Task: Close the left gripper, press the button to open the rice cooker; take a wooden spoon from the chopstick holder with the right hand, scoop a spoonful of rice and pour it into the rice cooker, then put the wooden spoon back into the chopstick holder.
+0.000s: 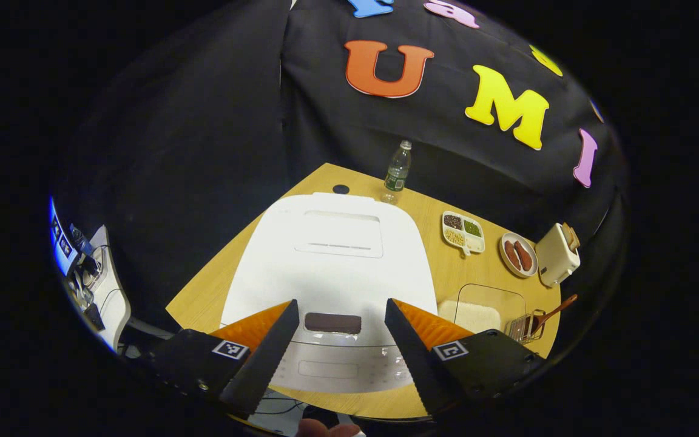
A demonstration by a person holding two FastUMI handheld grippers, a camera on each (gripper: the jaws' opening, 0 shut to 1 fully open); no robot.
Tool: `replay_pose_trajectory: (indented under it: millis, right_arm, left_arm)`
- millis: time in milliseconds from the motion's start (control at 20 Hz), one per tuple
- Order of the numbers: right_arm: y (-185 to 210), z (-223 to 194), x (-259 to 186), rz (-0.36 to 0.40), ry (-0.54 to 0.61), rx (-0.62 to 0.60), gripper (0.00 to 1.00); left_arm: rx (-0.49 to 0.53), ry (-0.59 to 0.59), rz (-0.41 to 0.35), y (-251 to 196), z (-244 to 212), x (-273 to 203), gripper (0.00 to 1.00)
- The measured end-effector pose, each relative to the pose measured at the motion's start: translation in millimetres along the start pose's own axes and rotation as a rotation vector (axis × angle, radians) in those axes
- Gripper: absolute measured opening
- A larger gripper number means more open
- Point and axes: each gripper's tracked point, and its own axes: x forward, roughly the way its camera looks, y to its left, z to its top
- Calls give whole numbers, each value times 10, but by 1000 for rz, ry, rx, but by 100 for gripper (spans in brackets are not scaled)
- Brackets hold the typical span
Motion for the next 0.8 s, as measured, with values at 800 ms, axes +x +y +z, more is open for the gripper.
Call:
replay_pose_trajectory:
  millis: [800]
  right_arm:
    - [1076,639,-1751,-161,-371,-99,100]
  left_arm:
    - [116,-579,-351,-208,434,-2871,94]
